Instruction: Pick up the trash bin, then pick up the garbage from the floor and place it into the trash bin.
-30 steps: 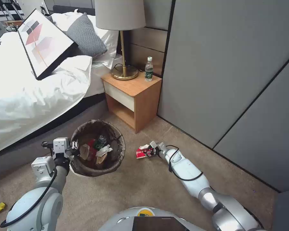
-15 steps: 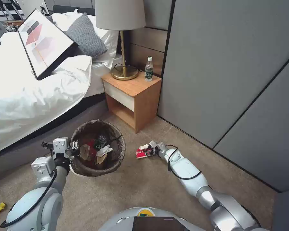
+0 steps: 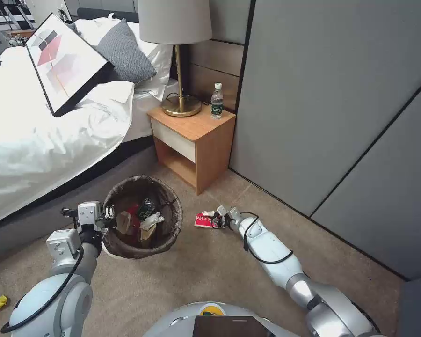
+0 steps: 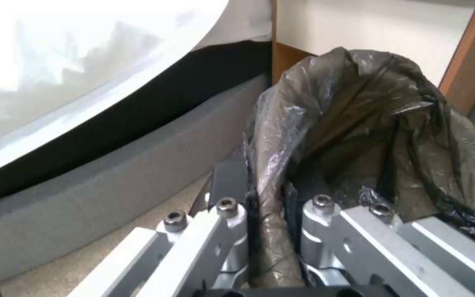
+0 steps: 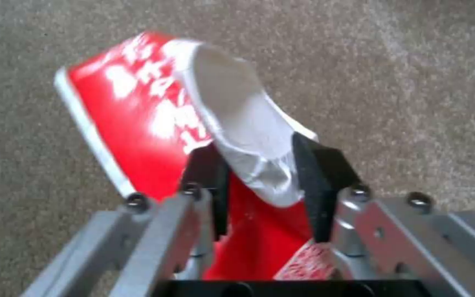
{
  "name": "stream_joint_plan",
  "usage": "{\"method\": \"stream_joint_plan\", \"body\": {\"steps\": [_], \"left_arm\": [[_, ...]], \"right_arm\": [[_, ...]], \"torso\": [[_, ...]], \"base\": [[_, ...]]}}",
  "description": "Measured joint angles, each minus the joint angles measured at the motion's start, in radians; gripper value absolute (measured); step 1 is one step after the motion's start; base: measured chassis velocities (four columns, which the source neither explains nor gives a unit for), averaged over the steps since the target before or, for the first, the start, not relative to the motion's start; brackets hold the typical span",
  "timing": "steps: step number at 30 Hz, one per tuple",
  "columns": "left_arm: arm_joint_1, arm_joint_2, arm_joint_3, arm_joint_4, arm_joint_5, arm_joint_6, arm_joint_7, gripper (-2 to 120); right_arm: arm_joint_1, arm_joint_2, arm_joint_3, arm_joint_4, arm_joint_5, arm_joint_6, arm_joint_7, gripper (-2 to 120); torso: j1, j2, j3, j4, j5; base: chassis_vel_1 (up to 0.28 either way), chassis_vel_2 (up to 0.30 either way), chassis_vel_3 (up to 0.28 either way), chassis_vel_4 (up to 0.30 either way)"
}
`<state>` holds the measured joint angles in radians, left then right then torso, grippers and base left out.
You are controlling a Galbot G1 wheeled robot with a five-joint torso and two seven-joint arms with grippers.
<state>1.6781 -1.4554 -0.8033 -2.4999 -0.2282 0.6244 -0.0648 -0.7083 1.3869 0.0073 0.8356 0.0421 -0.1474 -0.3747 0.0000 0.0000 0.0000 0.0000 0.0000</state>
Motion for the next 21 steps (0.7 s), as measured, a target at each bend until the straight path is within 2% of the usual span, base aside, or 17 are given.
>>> {"method": "stream_joint_plan", "body": {"steps": [2, 4, 6, 8, 17, 21], "left_arm": [[0.001, 0.000, 0.000, 0.000, 0.000, 0.000, 0.000, 7], [0.003, 0.000, 0.000, 0.000, 0.001, 0.000, 0.000, 7], [0.003, 0.000, 0.000, 0.000, 0.001, 0.000, 0.000, 7], [0.005, 0.001, 0.000, 0.000, 0.002, 0.000, -0.001, 7], [0.010, -0.001, 0.003, 0.000, 0.007, 0.000, -0.002, 7], [0.014, -0.003, 0.003, 0.000, 0.008, 0.000, -0.002, 7]], "right_arm": [[-0.001, 0.000, 0.000, 0.002, -0.001, 0.000, 0.000, 22], [-0.004, -0.001, 0.001, 0.008, -0.002, 0.000, 0.001, 10], [-0.004, -0.001, 0.001, 0.008, -0.002, 0.000, 0.001, 10], [-0.013, -0.005, 0.003, 0.019, -0.002, 0.001, 0.004, 3], [-0.046, -0.020, 0.007, 0.078, 0.008, -0.010, 0.022, 3], [-0.113, -0.055, 0.021, 0.222, 0.053, -0.027, 0.059, 3]], "torso": [[0.000, 0.000, 0.000, 0.0000, 0.0001], [0.000, 0.000, 0.000, 0.0001, 0.0001], [0.000, 0.000, 0.000, 0.0001, 0.0001], [0.000, 0.000, 0.000, 0.0001, 0.0001], [0.000, 0.000, 0.000, -0.0001, 0.0000], [0.000, 0.000, 0.000, 0.0000, 0.0001]], "base": [[0.000, 0.000, 0.000, 0.000], [0.000, 0.000, 0.000, 0.000], [0.000, 0.000, 0.000, 0.000], [0.000, 0.000, 0.000, 0.000], [0.000, 0.000, 0.000, 0.000], [0.000, 0.000, 0.000, 0.000]]}}
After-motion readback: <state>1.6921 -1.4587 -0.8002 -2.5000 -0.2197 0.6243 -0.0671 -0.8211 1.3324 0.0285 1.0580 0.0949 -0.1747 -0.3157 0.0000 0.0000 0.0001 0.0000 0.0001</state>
